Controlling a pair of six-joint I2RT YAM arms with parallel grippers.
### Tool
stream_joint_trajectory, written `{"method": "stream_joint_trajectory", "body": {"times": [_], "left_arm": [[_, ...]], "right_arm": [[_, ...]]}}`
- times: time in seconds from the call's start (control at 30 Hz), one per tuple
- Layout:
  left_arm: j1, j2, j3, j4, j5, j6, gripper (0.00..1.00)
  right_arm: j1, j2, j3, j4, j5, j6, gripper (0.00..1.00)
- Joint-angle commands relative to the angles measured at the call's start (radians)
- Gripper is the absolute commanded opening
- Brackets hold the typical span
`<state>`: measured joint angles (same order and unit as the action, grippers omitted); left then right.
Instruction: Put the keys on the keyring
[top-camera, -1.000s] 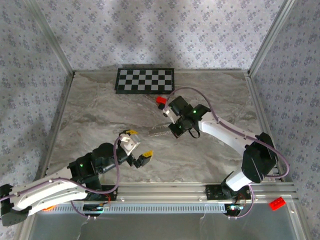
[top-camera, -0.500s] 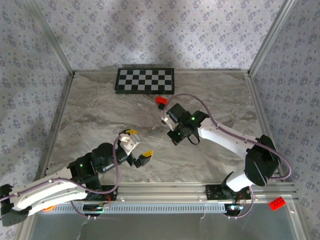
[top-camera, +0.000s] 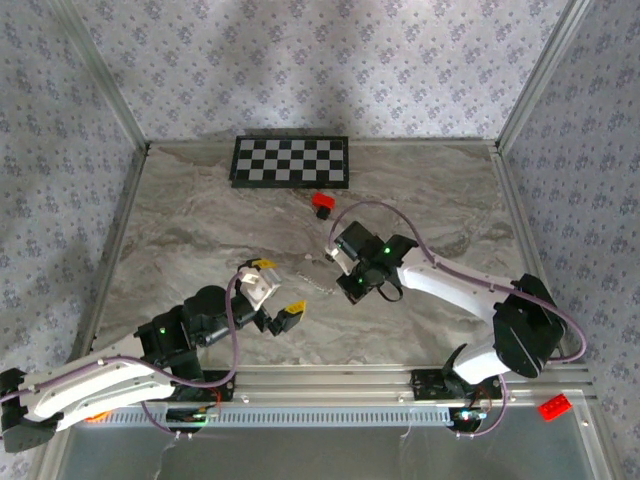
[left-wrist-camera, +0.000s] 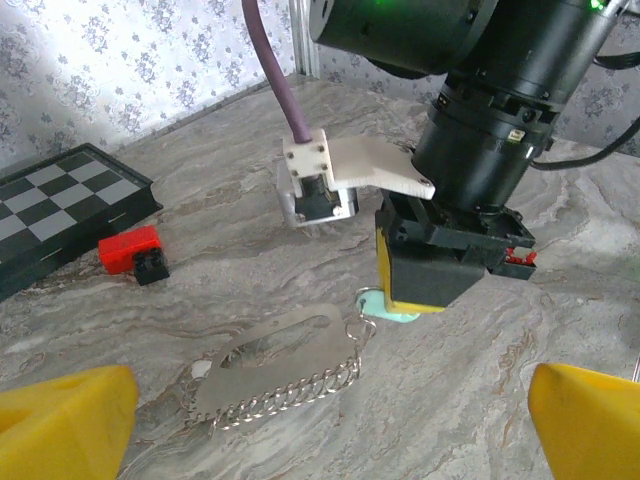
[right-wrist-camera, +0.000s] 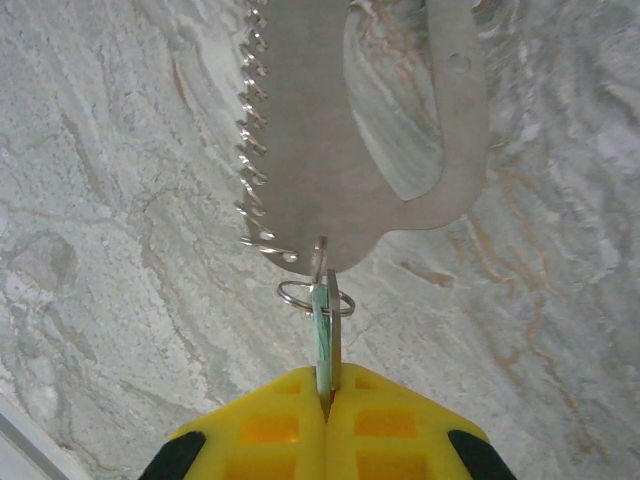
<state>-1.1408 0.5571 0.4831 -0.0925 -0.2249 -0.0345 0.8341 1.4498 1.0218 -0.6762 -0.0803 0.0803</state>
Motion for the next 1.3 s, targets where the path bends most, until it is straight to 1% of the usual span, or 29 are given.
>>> {"method": "stream_joint_trajectory", "body": {"times": [0.0, 0.37, 0.83, 0.87, 1.27], "left_arm": [[0.001, -0.019, 0.021, 0.033, 0.002, 0.019, 0.99], [0.001, -0.034, 0.023, 0.017, -0.002, 0.012, 0.99], [0.001, -0.042, 0.016, 0.014, -0.014, 0.014, 1.0], [0.001, -0.042, 0.015, 0.014, -0.016, 0.014, 1.0], [0.001, -0.036, -0.001, 0.032, -0.023, 0.012, 1.0]], "right_arm": [[0.012, -0.025, -0.022, 0.023, -0.025, 0.035, 0.0], [0.034, -0.026, -0.082, 0.056, -0.03, 0.068, 0.0], [0.034, -0.022, -0.141, 0.069, -0.038, 0.087, 0.0], [0.036, -0.024, -0.145, 0.094, -0.039, 0.088, 0.0], [0.036, -0.035, -0.202, 0.125, -0.038, 0.11, 0.0]]}}
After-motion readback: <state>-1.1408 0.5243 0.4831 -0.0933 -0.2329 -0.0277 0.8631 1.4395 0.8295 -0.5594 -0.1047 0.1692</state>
